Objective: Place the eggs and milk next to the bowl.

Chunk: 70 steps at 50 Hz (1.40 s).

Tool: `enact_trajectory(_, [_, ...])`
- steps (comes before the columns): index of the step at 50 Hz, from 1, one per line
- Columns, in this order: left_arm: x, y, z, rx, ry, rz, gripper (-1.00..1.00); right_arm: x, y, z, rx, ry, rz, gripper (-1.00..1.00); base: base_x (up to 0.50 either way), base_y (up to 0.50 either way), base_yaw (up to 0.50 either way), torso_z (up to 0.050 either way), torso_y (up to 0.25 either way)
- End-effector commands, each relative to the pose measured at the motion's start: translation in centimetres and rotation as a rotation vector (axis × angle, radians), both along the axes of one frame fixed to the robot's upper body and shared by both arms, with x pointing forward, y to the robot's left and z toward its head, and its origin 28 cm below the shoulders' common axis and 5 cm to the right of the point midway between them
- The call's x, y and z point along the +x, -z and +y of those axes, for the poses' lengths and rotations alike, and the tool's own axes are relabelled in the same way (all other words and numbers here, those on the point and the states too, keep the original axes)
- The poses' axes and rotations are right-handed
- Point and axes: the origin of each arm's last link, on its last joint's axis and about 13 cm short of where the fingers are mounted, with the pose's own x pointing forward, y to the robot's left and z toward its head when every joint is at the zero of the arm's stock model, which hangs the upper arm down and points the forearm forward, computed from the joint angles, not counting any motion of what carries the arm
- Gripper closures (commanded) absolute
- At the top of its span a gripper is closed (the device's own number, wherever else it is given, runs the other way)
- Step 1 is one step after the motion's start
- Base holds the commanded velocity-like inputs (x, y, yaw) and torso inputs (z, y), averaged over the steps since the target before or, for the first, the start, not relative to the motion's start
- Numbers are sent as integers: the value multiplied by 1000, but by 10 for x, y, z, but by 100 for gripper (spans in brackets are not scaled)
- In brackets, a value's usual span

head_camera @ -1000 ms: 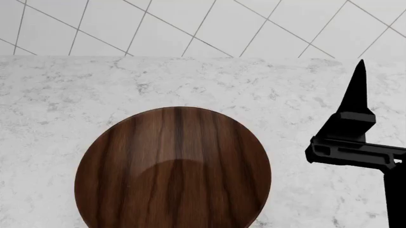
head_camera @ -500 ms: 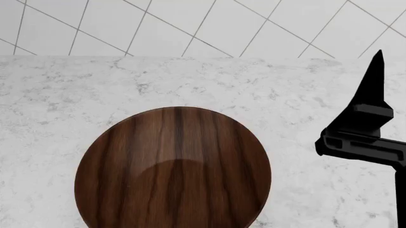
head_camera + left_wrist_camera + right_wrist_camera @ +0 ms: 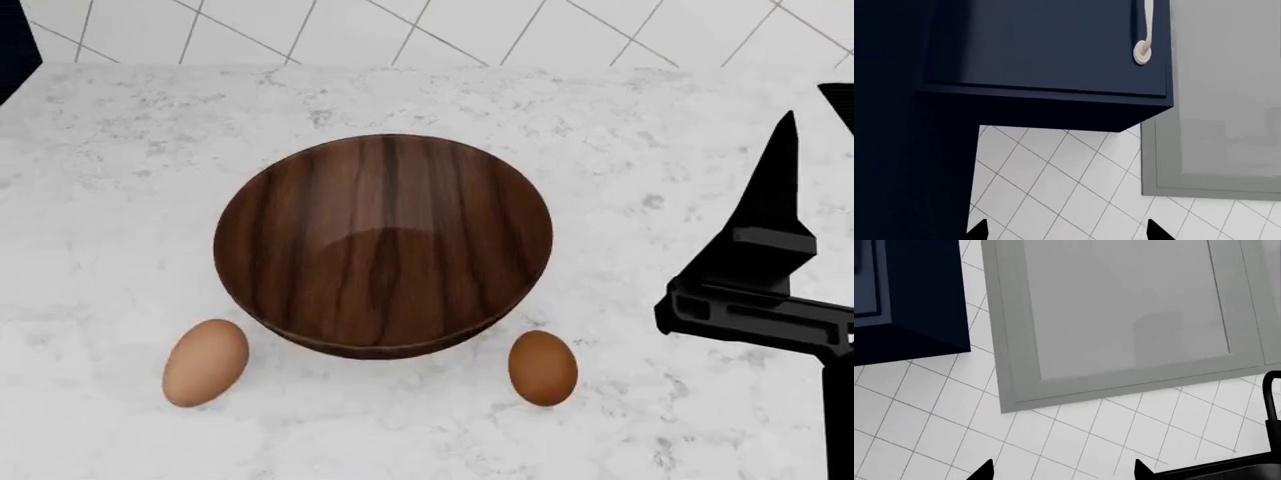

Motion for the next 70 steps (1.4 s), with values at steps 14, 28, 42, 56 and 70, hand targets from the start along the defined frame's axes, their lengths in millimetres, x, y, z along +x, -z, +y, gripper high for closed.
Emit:
enact_trajectory(14, [5, 9, 1, -38, -7, 27, -100, 4, 10, 0, 66, -6, 41, -100, 1, -250, 0, 0, 0])
enact_trajectory(28, [6, 10, 1, -41, -8, 29, -100, 4, 11, -1, 69, -4, 43, -100, 1, -500, 0, 0, 0])
enact_trajectory(42, [6, 11, 0, -45, -4, 31, -100, 3, 10, -1, 67, -7, 41, -100, 1, -500, 0, 0, 0])
enact_trajectory(56, [4, 12, 0, -49, -4, 32, -100, -1, 8, -1, 67, -10, 41, -100, 1, -500, 0, 0, 0])
enact_trajectory(70, [4, 14, 1, -52, -8, 34, -100, 0, 8, 1, 62, -15, 45, -100, 1, -500, 0, 0, 0])
